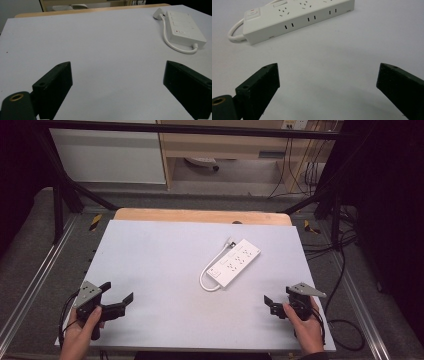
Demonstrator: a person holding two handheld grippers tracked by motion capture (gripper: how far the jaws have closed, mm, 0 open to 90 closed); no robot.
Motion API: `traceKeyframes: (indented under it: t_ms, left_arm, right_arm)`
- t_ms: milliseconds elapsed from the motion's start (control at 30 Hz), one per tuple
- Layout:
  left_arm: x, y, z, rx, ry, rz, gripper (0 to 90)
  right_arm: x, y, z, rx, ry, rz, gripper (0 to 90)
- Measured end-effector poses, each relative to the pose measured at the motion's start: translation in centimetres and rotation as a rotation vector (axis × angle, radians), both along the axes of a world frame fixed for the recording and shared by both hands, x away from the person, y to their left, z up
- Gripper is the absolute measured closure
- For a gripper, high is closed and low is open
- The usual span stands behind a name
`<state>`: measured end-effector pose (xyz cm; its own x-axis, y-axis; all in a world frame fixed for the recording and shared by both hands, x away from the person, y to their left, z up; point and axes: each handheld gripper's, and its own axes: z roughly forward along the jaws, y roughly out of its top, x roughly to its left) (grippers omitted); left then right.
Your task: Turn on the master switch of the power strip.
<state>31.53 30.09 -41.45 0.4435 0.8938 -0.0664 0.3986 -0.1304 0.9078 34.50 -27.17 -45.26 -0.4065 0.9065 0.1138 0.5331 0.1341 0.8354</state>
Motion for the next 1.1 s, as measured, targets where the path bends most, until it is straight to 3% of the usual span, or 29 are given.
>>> traceKeyframes:
  t_ms: [233,433,867,1100]
  left_arm:
    - [0.0,0.1,0.0,-0.002,-0.006,0.003,8.6]
    - [0.1,0.0,0.1,-0.006,-0.011,0.001,8.2]
    - [0.0,0.0,0.1,-0.012,-0.006,0.002,6.7]
    - [0.0,0.0,0.1,-0.016,-0.005,0.004,5.8]
  right_arm:
    - [-0.1,0.1,0.3,-0.008,-0.032,-0.003,4.6]
    - [-0.1,0.1,0.6,0.015,-0.041,-0.006,4.4]
    - [-0.5,0.7,2.2,0.080,-0.099,-0.001,2.6]
    - [0.1,1.2,3.7,0.081,-0.113,0.024,2.3]
